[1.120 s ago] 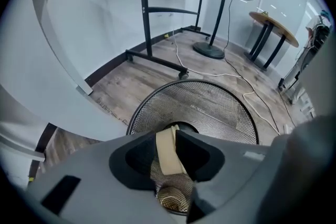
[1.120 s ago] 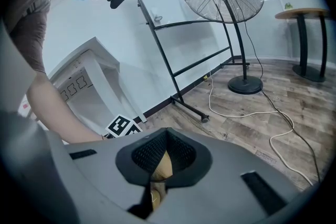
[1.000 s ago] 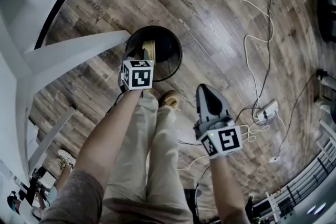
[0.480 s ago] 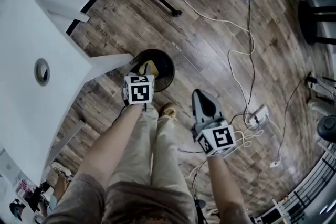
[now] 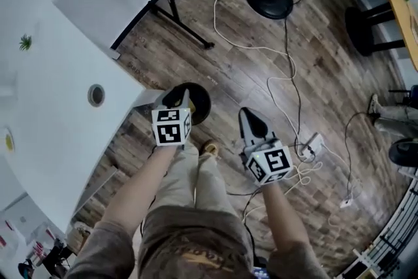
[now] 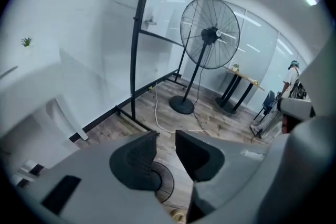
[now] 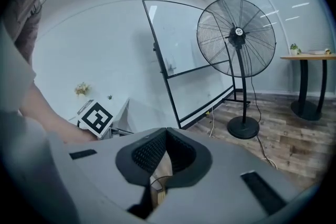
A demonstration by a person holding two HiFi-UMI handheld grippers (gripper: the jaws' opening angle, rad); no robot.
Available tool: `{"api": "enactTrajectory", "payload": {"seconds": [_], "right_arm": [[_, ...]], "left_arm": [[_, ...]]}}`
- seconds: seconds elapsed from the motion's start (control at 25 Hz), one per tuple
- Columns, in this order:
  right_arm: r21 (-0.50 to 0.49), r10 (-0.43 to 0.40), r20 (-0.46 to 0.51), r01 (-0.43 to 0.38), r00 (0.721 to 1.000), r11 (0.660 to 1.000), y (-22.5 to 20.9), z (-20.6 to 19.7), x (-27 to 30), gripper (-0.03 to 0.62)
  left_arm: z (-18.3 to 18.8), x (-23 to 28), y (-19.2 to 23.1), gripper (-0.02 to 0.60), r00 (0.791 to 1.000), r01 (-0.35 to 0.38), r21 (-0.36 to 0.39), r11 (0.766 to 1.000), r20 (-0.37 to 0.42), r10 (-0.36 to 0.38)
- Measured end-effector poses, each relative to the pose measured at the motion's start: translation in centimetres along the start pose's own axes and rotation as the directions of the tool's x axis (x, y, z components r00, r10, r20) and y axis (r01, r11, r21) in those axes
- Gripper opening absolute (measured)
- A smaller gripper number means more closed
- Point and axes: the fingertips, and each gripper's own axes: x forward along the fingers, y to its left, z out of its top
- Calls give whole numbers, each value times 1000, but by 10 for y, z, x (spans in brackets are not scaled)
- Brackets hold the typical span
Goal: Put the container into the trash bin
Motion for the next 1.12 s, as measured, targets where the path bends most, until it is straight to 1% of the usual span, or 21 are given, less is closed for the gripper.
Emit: {"api": "enactTrajectory", "payload": {"seconds": [0.04, 0.12, 0.28, 0.4, 0.48, 0.6, 0.76, 0.96, 1.12], "right_arm": [[-1, 2, 8, -2, 1000, 1000, 4, 14, -8, -2], [1, 6, 25, -6, 1000, 1000, 11, 40, -23, -2], [-3, 15, 46, -15, 999, 1000, 30, 78, -47, -2], [-17, 22, 75, -21, 997, 1000, 41, 109, -60, -2], [-31, 32, 94, -29, 995, 999, 47, 126, -67, -2], [-57, 62, 112, -56, 992, 997, 59, 142, -74, -2], [-79, 91, 136, -81, 987, 994, 73, 170, -89, -2], [-97, 101, 193, -83, 976, 992, 87, 205, -103, -2], [-98, 97, 208, -77, 973, 992, 91, 218, -115, -2]], "left_arm": [[13, -15, -9, 101, 1000, 17, -8, 1000, 15, -16], [41, -44, -25, 101, 998, 49, 1, 999, 49, -49], [89, -101, -50, 101, 987, 109, 43, 993, 117, -113], [123, -141, -66, 101, 973, 149, 84, 985, 164, -161], [140, -164, -78, 101, 961, 181, 125, 976, 189, -202], [154, -195, -89, 101, 940, 228, 173, 958, 219, -263], [174, -237, -96, 101, 913, 257, 255, 932, 252, -321], [199, -276, -98, 101, 878, 305, 305, 902, 276, -390], [209, -298, -110, 101, 843, 343, 332, 879, 304, -444]]}}
